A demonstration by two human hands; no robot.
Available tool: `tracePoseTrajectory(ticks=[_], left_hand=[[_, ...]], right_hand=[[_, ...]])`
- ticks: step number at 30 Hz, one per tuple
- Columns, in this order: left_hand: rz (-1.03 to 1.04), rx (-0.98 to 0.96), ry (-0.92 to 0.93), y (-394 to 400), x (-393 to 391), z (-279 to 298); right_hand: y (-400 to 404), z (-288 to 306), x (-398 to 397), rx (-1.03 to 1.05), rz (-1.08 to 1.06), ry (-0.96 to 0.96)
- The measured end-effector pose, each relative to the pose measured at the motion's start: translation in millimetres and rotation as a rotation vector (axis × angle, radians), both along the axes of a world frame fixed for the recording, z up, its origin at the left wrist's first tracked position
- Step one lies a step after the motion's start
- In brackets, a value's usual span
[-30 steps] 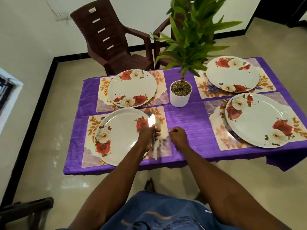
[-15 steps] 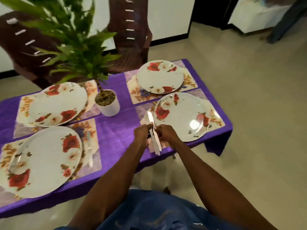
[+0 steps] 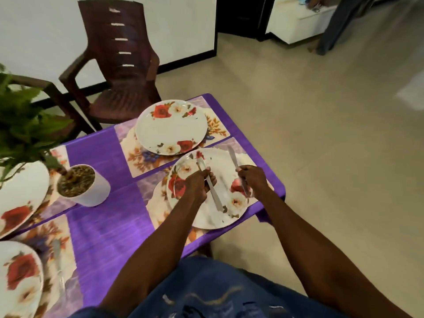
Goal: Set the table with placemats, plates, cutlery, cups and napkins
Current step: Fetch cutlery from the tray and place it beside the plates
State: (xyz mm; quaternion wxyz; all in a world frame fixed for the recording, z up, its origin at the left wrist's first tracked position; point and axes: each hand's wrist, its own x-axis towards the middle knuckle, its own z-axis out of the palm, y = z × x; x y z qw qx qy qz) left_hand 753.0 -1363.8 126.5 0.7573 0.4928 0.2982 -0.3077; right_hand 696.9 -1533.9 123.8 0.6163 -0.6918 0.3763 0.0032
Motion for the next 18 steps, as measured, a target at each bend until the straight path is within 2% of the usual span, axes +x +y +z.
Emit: tracePoseTrajectory(ticks=[4,15,18], left_hand=[[0.019,-0.010,0.017,-21.2,23.2,-3.2],[0.190,0.086,0.047,-37.4,43.2,-16.4],[0.248,0.089,0.038,-46.5,45.7,-13.9]], right_hand=[[-40.5,-12.6,14.0,-0.076,-0.029,0.058],[-75.4,-45.8,56.2,-0.222,0.143,0.227],[-76.2,-47.8,65.6,-0.365,0.243,0.268]])
